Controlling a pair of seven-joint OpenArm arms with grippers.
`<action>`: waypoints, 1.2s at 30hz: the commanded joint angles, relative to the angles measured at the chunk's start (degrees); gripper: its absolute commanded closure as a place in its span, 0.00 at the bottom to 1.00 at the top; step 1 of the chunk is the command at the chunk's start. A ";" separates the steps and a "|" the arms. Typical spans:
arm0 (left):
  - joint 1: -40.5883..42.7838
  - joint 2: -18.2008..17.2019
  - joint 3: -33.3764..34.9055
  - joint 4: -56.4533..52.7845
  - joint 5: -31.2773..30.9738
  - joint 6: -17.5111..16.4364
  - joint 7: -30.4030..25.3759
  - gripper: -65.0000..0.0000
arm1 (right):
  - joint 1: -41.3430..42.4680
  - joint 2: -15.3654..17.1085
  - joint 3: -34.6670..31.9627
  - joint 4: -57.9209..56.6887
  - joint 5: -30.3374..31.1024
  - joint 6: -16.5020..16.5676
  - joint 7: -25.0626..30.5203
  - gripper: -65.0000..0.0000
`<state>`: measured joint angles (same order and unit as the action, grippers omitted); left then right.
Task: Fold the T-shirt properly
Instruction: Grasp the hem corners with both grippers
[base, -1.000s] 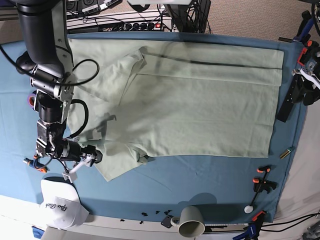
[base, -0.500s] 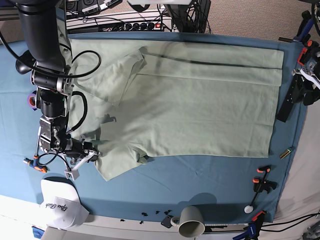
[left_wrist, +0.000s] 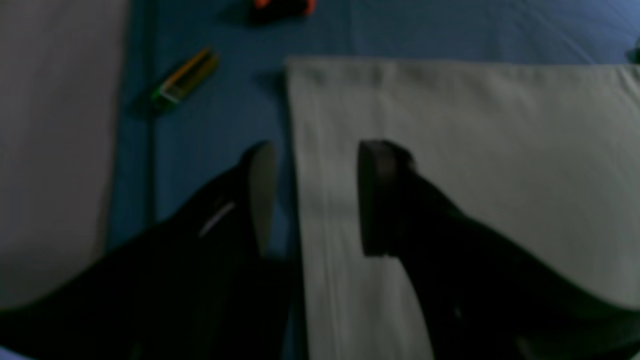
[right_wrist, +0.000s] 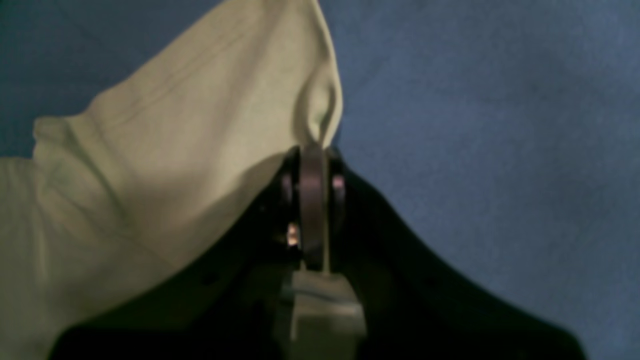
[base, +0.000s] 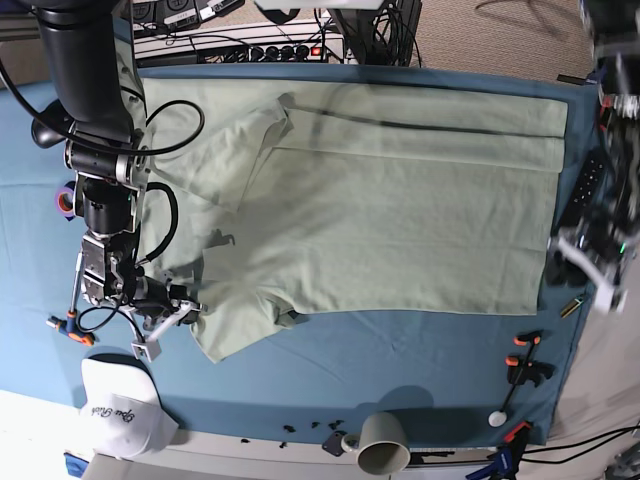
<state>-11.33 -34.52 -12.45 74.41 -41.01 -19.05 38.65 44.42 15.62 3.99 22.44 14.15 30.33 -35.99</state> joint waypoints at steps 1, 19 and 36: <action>-4.57 -1.64 1.16 -3.54 -0.52 -0.11 -1.11 0.57 | 0.79 0.28 -0.13 0.11 -1.36 -0.15 -2.19 1.00; -29.29 -1.31 4.13 -52.17 -13.62 -7.82 3.30 0.59 | 0.66 0.26 -0.13 0.13 -1.36 -0.17 -2.19 1.00; -29.35 3.39 4.13 -52.17 -7.30 -7.39 0.81 0.59 | 0.66 0.26 -0.13 0.11 -1.33 -0.17 -2.62 1.00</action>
<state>-39.27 -30.55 -8.27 21.69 -48.90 -26.44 38.89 44.27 15.68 4.01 22.50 14.26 30.48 -35.99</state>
